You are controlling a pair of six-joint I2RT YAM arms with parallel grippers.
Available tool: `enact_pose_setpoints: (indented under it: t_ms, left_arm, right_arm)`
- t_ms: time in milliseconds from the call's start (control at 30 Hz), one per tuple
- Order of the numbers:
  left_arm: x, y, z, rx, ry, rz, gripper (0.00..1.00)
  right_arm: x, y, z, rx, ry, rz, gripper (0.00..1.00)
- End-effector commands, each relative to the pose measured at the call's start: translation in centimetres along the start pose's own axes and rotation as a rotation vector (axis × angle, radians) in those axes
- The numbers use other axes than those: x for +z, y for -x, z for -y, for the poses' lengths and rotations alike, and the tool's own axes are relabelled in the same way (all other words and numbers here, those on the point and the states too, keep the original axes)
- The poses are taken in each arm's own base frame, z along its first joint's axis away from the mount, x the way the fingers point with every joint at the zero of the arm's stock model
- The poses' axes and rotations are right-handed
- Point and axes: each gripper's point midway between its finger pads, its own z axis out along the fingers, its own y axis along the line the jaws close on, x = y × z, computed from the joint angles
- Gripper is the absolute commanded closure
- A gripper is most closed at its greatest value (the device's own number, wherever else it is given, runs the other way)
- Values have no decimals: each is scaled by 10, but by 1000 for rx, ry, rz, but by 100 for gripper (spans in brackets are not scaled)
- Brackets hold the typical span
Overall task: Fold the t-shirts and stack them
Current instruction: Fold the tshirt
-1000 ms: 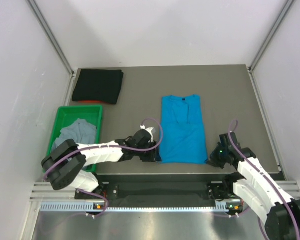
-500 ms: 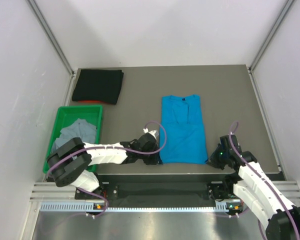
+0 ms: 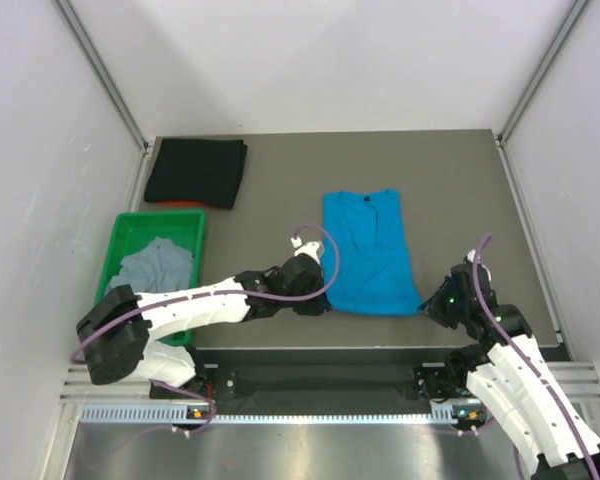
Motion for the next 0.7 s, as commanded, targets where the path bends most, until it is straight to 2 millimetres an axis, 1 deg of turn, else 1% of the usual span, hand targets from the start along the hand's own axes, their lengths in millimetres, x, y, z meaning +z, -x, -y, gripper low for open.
enact_pose_setpoints:
  t_ms: [0,33,100,133,167,200,233,267,300,333,367,400,433,467,500,533,567,600,633,667]
  left_arm:
    - [0,8,4,39,25,5,100]
    - [-2,20,10,46,28,39,100]
    - [0,30,10,64,55,63,100]
    - [-2,47,14,55,53,90,100]
    - [1,53,13,72,55,82,100]
    - [1,60,12,75,60,82,100]
    - [2,75,5,65,79,97,100]
    - [2,93,11,88,75,121,100]
    - [3,102,10,91,81,125,100]
    - [3,122,3,74,89,146,100]
    - [7,136,10,83,62,142,100]
    - [8,151,9,80,64,163,100]
    - [7,170,-1,64,85,187,100]
    - [11,186,9,79,50,186,100]
    - [12,197,8,78,45,193,100]
    - [13,213,-2,63,53,208,100]
    - [24,222,-9,70,65,200,100]
    - [22,241,-1,78,40,227,100]
    - [22,257,-8,72,45,246,100]
    - [38,262,-19,67,65,230,100]
  right_arm:
    - [-12,23,-17,-56,28,68,100]
    - [-13,28,-22,-76,36,79,100]
    - [-12,40,-31,-92,47,111,100]
    - [-12,48,-36,-114,37,116,100]
    - [-12,58,-45,-125,51,138,100]
    - [-11,64,-49,-135,48,146,100]
    - [-10,75,-58,-156,39,149,100]
    - [-10,85,-67,-164,51,168,100]
    - [-9,93,-73,-173,52,175,100]
    - [-4,104,-82,-194,47,165,100]
    - [0,114,-93,-206,67,179,100]
    - [3,121,-98,-214,70,171,100]
    - [11,135,-106,-227,62,156,100]
    - [15,148,-109,-223,57,172,100]
    - [29,149,-111,-234,48,125,100]
    - [27,164,-124,-232,73,142,100]
    - [30,171,-128,-235,80,138,100]
    - [33,180,-131,-232,82,144,100]
    - [40,192,-139,-238,83,143,100]
    - [44,201,-145,-243,95,155,100]
